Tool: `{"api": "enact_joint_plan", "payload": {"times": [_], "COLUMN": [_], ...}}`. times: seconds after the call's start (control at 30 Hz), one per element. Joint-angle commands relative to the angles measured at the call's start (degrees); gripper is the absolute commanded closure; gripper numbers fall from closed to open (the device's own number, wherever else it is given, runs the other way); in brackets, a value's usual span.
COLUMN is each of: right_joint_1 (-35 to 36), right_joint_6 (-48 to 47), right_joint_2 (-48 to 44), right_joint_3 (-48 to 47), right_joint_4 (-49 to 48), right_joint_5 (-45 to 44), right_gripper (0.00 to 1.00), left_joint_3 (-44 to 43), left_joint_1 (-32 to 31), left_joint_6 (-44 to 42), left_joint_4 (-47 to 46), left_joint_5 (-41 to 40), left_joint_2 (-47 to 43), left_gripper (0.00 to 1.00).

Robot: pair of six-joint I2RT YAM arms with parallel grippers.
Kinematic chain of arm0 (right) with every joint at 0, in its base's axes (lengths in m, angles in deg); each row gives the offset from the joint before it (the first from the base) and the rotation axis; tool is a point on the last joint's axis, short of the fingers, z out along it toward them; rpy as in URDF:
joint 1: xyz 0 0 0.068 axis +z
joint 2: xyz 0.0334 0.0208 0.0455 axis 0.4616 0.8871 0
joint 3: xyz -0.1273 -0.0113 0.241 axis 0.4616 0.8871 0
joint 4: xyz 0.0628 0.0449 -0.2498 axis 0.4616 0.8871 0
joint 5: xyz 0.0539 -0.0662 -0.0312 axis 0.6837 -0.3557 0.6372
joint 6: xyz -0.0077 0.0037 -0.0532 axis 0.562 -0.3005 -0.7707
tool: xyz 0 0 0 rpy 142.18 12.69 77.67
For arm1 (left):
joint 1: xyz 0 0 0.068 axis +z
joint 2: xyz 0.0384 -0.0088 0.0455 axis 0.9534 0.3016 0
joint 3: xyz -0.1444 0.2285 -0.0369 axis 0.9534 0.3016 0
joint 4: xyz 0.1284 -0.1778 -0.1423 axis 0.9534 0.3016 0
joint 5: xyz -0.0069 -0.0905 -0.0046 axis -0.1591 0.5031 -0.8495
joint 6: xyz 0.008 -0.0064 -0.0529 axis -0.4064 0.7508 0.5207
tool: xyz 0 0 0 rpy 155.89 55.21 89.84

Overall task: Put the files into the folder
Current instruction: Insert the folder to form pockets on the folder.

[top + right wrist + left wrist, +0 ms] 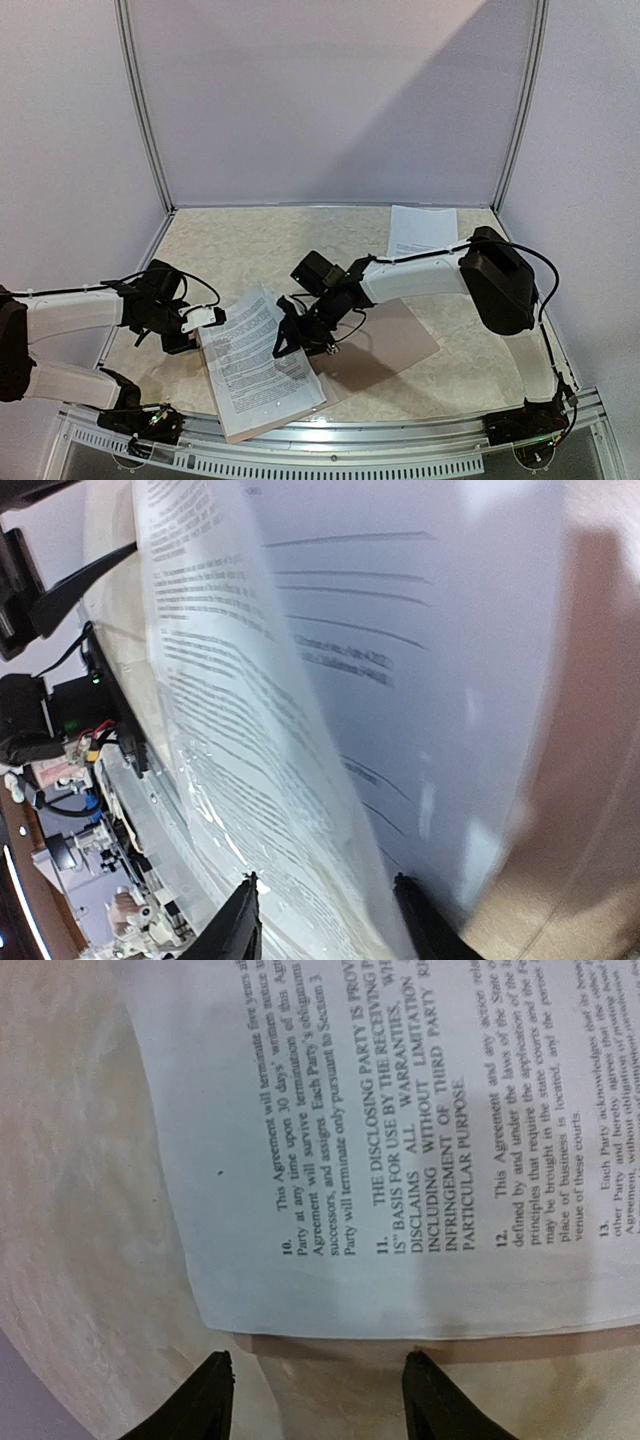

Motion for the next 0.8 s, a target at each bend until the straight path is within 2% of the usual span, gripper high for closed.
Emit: {"api": "enact_joint_plan", "payload": {"times": [0.0,0.1,0.23,0.3,0.67,0.7,0.77], "right_joint_1": [-0.3,-0.3,-0.3,-0.3,0.2,0.1,0.0], "right_joint_6": [-6.4,-5.6,-5.1,-5.1,-1.7,-1.8,-2.9], "right_joint_2": [-2.8,-2.7,-1.0,-0.5,0.8,0.8,0.3], "right_joint_3": [0.7,1.6,1.5,1.5,2.8,2.5,1.5], "right_joint_4": [7.8,5.6,4.2,3.4,-1.8,-1.0,1.5], "right_joint_5": [-3.8,-2.7,-0.9,-0.7,2.4,2.3,0.0], "right_gripper": [0.63,0.78,0.95,1.0,1.0,0.99,0.89], "left_joint_3": [2.9,2.9,3.0,3.3,4.1,4.1,4.0], "left_joint_1": [-0.3,-0.4,-0.4,-0.4,-0.4,-0.3,-0.2], "left_joint_6": [-1.3,-1.5,-1.3,-1.3,-1.8,-1.8,-1.8], "left_joint_4": [4.3,3.9,2.3,1.5,0.7,0.7,1.0], "left_joint_5": [-4.6,-4.2,-4.8,-5.2,-6.3,-6.6,-7.1], "left_joint_2": [0.9,0.8,2.4,3.2,3.7,3.6,3.2], "left_gripper": [0.4,0.4,0.4,0.4,0.4,0.4,0.4]}}
